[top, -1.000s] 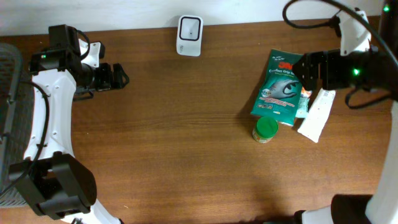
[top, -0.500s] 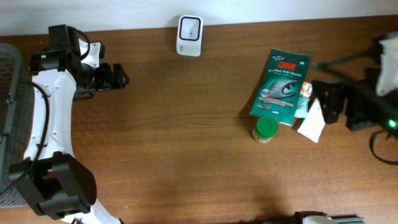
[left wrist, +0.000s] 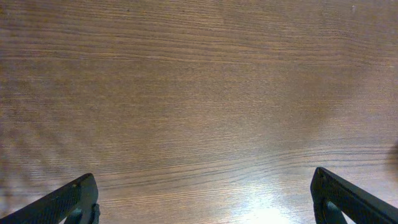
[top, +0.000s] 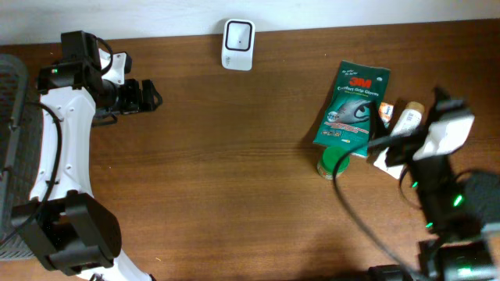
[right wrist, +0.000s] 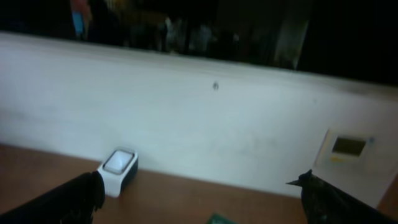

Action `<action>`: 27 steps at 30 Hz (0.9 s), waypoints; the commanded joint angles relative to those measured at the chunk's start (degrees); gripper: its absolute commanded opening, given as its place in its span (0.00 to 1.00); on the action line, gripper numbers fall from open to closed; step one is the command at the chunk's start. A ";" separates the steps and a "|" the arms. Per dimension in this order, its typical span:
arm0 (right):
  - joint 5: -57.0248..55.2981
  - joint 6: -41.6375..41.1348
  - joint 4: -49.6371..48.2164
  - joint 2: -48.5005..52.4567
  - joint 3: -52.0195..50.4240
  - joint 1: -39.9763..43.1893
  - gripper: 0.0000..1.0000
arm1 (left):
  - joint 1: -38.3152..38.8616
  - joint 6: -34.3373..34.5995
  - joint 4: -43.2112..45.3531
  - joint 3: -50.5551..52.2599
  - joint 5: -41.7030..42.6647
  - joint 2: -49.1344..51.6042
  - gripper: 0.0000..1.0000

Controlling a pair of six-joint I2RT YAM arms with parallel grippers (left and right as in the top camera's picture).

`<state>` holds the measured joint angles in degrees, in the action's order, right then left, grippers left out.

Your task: Scan the item barcode

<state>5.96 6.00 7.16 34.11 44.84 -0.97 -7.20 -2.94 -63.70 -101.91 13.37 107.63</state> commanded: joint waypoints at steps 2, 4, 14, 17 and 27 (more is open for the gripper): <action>-0.68 -0.28 -12.63 -11.34 -18.78 -0.63 0.98 | -0.11 -0.09 -0.04 -0.35 0.28 0.02 0.99; -0.68 -0.31 -16.26 -16.87 -26.23 -0.63 0.98 | -0.11 -0.09 -0.04 -0.35 0.28 0.02 0.99; -3.67 -0.57 -17.05 -30.34 -40.83 -3.56 0.98 | -0.11 -0.09 -0.04 -0.35 0.28 0.02 0.99; -3.69 -0.74 -17.00 -33.53 -44.19 -3.56 0.98 | -0.11 -0.09 -0.04 -0.35 0.28 0.02 0.99; -4.74 -3.32 -2.60 -33.92 -44.52 -3.56 0.98 | -0.11 -0.09 -0.04 -0.35 0.28 0.02 0.99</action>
